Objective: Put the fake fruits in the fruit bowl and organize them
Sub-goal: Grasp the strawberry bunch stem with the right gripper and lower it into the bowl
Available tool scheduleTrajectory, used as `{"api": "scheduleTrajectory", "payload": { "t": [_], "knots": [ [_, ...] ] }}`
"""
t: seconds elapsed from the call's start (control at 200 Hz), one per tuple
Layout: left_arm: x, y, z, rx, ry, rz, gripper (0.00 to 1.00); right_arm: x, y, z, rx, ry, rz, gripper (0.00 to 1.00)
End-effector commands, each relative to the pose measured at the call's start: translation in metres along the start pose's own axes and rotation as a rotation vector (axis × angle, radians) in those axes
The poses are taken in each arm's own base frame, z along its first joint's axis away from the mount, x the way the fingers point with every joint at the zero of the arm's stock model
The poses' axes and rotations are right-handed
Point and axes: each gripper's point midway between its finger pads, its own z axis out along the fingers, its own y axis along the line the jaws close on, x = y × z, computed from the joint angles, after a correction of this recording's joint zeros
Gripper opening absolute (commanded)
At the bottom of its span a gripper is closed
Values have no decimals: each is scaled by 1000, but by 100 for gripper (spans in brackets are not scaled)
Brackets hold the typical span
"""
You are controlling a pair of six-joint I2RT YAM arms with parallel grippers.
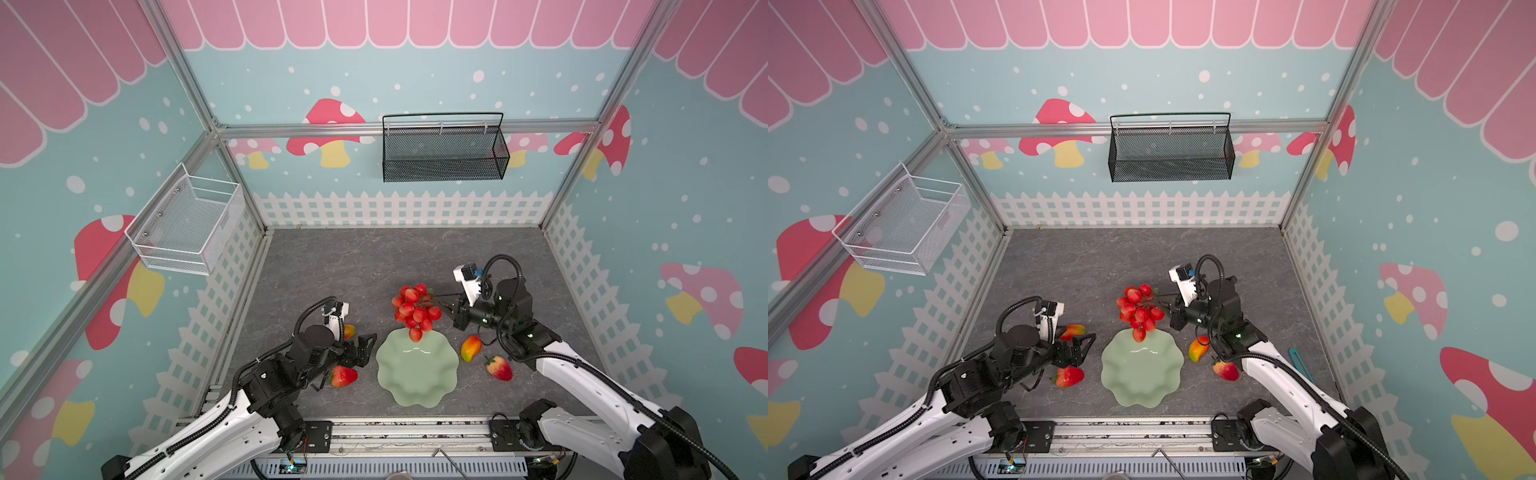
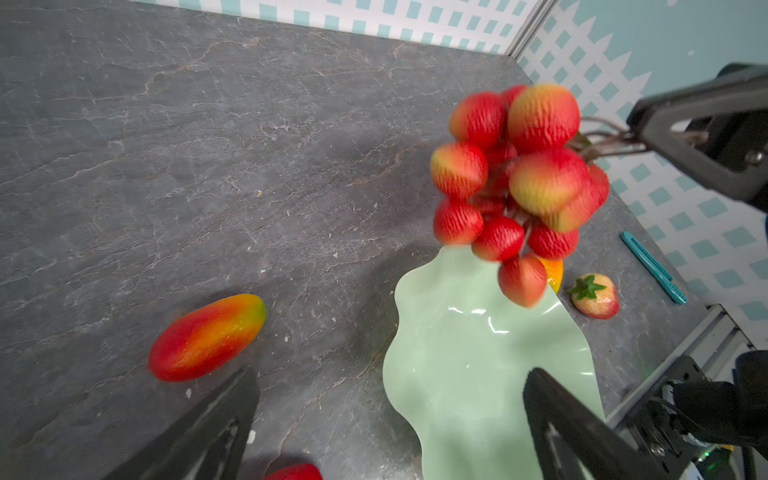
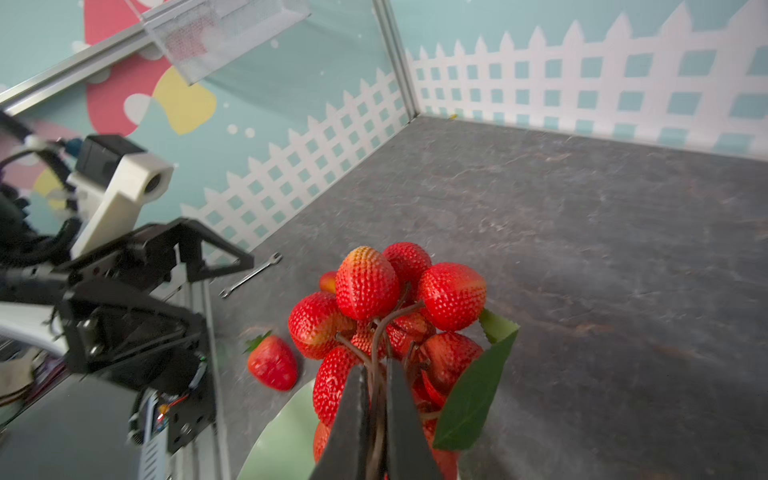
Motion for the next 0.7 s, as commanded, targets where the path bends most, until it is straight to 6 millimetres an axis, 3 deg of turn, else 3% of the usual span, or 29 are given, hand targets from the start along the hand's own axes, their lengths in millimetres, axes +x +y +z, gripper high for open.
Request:
{"api": "scheduleTrajectory", "payload": {
  "t": [0.0,0.07,0.225,0.69],
  "knots": [
    [8,0,-12,13,40,-29,100,43,18,-5,-71,123,66,0],
    [10,-2,-11,28,51,-40,100,54,27,-8,-100,139,66,0],
    [14,-7,-7,46,86,-41,100,77,26,-8,-93,186,83,0],
    [22,-6,6,25,126,-28,100,116,21,4,-98,301,115,0]
  ]
}}
